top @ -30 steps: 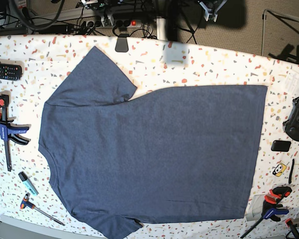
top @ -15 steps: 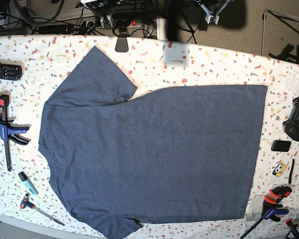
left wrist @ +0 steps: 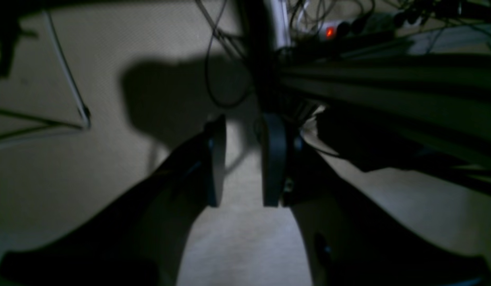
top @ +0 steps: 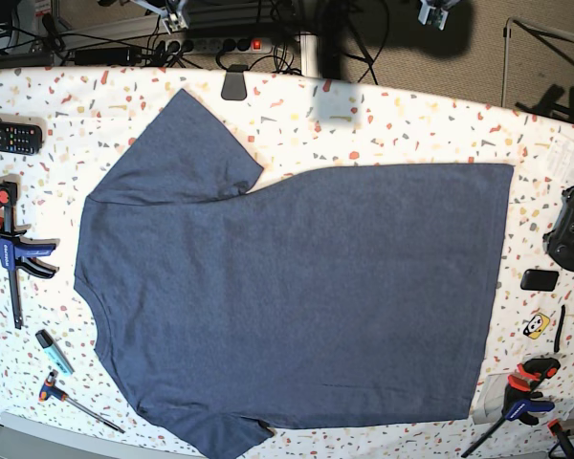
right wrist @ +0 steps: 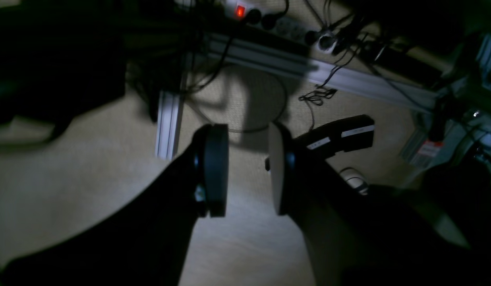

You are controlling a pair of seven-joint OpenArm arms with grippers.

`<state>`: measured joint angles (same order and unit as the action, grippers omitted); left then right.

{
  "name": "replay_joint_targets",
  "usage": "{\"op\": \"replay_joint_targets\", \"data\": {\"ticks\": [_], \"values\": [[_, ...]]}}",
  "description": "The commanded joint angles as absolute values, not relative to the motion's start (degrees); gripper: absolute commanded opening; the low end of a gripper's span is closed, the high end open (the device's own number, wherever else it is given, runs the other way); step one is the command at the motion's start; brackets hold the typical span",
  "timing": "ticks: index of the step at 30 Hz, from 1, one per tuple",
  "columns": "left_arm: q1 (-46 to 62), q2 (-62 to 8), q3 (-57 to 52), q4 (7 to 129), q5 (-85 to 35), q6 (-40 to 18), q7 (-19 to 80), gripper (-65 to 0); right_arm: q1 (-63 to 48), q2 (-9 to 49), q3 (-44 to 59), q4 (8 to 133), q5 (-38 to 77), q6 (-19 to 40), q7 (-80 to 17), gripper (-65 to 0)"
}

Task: Fold the T-shirt properly
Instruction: 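Move both arms from rest toward the shirt's shoulders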

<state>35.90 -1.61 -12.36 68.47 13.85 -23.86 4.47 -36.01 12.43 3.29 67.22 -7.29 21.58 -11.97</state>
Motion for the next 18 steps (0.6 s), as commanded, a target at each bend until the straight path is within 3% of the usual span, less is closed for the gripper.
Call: {"op": "replay_joint_targets", "data": {"ticks": [1, 10, 18], "values": [[38.06, -2.59, -12.58, 72.34, 14.44, -24.12, 4.73, -49.3, -38.7, 13.61, 3.33, 70.65, -6.87, 23.07, -12.43, -47.1], [53.28, -8.51, -12.58, 103.26, 21.93, -29.23, 9.82, -49.3, -59.68, 25.39, 3.36, 99.83, -6.94, 28.42, -13.56, -47.1], [59.68, -17.65, -12.58, 126.37, 23.14, -29.17, 11.11, -49.3, -69.91, 35.07, 3.36, 122.23, -10.98, 21.19, -20.18, -47.1]]}}
